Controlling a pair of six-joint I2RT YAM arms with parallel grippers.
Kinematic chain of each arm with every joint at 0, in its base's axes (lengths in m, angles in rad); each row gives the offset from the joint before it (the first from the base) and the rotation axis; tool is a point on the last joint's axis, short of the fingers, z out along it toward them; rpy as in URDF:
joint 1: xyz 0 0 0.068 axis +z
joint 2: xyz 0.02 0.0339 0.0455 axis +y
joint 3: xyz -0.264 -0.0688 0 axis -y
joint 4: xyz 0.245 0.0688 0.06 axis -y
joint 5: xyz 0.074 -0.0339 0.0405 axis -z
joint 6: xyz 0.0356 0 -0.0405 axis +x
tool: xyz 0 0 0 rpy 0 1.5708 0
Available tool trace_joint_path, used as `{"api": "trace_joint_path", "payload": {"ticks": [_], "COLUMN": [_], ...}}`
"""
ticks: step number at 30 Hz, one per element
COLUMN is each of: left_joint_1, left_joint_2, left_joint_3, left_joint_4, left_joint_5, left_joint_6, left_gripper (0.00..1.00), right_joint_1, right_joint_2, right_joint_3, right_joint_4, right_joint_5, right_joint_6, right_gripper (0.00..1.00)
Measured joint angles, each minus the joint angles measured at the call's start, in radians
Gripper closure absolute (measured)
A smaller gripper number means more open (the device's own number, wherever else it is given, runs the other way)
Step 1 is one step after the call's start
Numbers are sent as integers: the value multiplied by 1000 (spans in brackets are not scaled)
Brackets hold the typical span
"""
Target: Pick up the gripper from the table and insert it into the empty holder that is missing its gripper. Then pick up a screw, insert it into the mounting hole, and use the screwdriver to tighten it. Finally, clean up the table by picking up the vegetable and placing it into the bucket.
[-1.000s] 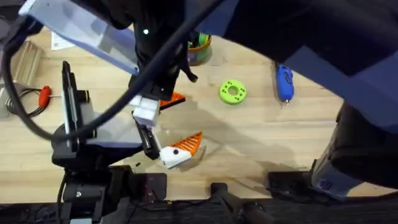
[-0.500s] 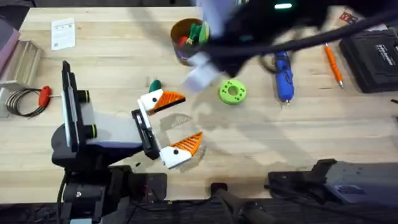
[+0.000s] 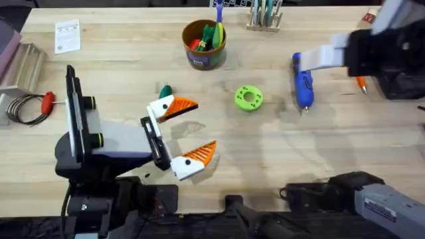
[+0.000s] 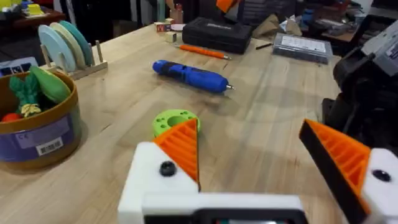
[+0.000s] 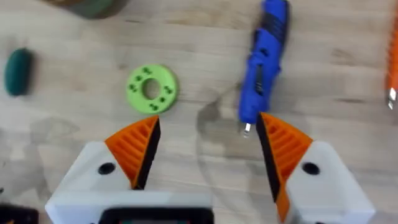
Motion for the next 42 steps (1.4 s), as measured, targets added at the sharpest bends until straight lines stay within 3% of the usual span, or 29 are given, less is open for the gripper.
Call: {"api": "trace_joint_path", "payload": {"ticks": [4,8,31,37,38,42], "left_joint_1": [0,0,0,0,0,0], "left_joint_2": [0,0,0,0,0,0], "left_joint_3": [0,0,0,0,0,0], "left_joint_4": [0,0,0,0,0,0], "left_joint_5": [0,0,0,0,0,0], "left_joint_6": [0,0,0,1,4,5], "left_gripper": [14,14,37,939,984,990], "right_joint_1": [-115,-162,-168,-168,-168,-168], "right_joint_2": [16,41,104,104,104,104], "right_joint_3": [-19,-20,-20,-20,-20,-20], "right_joint_4": [0,0,-1,0,2,35], "right_joint_5": [0,0,0,0,0,0], "right_joint_6": [10,13,13,13,13,14], "right_gripper": [80,79,80,80,80,19]}}
